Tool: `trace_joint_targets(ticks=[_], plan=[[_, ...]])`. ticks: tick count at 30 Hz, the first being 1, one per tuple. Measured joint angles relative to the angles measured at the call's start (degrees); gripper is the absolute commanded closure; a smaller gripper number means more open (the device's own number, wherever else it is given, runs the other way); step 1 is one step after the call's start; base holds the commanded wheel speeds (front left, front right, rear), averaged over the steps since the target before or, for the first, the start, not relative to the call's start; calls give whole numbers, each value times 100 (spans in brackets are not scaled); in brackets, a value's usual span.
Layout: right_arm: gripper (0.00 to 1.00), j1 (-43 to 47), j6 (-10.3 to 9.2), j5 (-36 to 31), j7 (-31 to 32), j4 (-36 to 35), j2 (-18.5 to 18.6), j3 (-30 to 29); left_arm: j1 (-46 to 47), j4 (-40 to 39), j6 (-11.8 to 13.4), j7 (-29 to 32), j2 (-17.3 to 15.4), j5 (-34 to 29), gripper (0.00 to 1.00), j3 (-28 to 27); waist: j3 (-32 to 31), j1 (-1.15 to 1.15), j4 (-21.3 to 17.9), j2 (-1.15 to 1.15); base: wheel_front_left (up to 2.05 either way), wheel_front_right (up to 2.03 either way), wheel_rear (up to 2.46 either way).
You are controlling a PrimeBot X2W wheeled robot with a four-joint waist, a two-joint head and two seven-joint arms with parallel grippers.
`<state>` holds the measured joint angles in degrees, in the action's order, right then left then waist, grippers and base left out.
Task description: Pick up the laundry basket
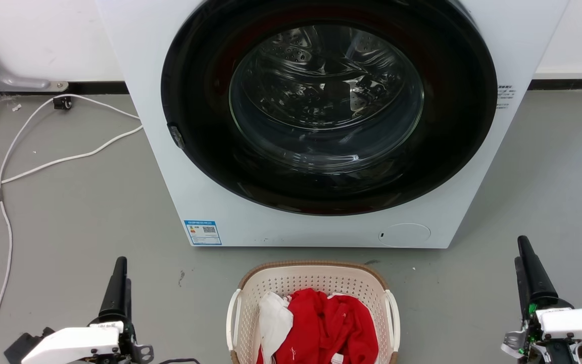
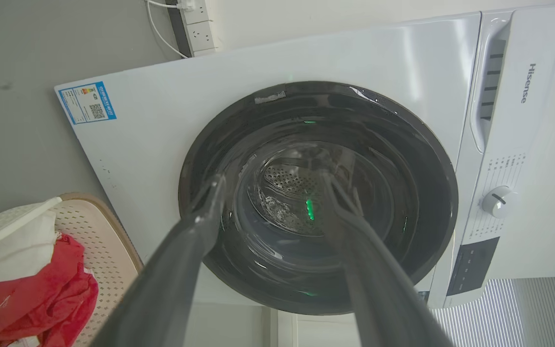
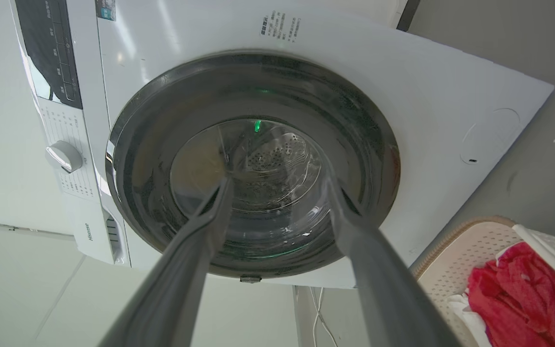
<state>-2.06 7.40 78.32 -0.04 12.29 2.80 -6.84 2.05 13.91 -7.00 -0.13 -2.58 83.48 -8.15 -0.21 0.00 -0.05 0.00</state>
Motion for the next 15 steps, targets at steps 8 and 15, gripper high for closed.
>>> trace_joint_targets(ticks=[8,15], plan=[[0,-1,0,-1216,-174,-437,0,24,0,-450,183,-167,-2,-937,0,-292,-1,0,0,0,0,0,0],[0,-1,0,-2314,-316,-835,0,49,-58,-1020,508,-313,-3,-2102,0,40,10,0,-2,0,0,0,0]])
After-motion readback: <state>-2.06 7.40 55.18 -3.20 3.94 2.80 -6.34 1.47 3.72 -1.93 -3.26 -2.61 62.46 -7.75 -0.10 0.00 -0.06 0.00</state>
